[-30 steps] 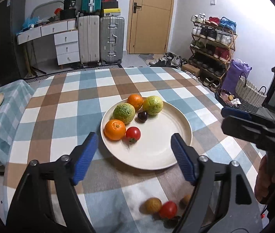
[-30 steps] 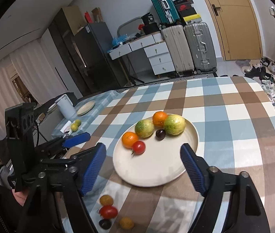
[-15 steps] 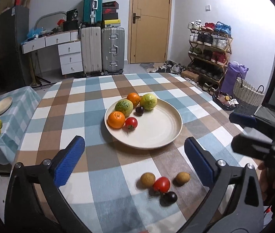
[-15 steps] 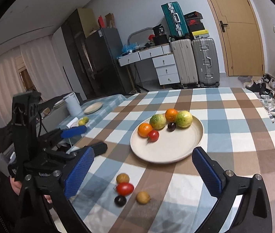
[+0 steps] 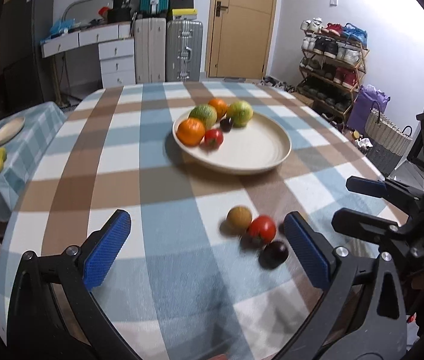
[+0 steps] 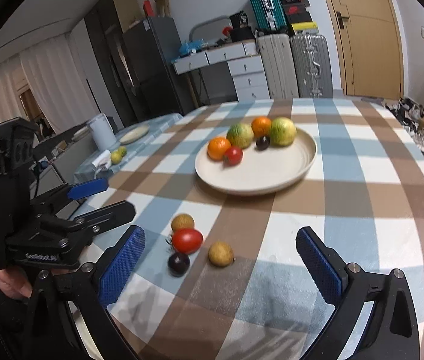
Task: Organize fruits
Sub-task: 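Lower the right tool onto the small brown round fruit and close it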
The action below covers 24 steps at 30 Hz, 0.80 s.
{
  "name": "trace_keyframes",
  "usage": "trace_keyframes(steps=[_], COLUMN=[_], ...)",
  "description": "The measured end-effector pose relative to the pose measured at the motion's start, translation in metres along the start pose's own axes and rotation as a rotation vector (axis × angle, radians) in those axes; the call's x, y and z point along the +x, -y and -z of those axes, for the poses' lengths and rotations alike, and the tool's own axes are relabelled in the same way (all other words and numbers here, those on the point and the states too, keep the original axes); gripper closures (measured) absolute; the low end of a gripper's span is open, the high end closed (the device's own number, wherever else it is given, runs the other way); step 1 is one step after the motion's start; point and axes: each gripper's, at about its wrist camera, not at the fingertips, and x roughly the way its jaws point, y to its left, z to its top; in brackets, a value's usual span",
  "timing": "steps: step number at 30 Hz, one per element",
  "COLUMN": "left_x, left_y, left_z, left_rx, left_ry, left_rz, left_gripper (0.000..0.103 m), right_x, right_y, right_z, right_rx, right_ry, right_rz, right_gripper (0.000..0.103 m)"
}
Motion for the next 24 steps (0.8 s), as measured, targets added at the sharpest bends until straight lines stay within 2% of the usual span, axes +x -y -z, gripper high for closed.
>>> trace_keyframes(steps=[10,20,22,24], left_x=[0.017,0.026,0.027,0.027], left_y=[-0.007,-0.015,-0.017,-0.019], left_z=[0.011,0.014,0.014,0.014], left_rx=[-0.016,-0.041,-0.047,-0.054], left_ry=[-0.045,-0.066,-0.065,-0.063], left_rz=[0.019,0.04,0.043,0.047], left_gripper=[0.001,0.001,0.001,0.001], right_x=[0.023,0.033,0.037,0.042], right_y=[0.001,-0.001,-0.001,-0.001], right_z=[0.006,0.003,0.002,0.002], right_rx=[0.006,0.018,0.017,0.022], right_ry=[-0.072,-0.109,-0.125,-0.142], right_rz=[0.022,-0.027,-0.02,-0.024], right_gripper=[0.0,0.001,0.004,0.02])
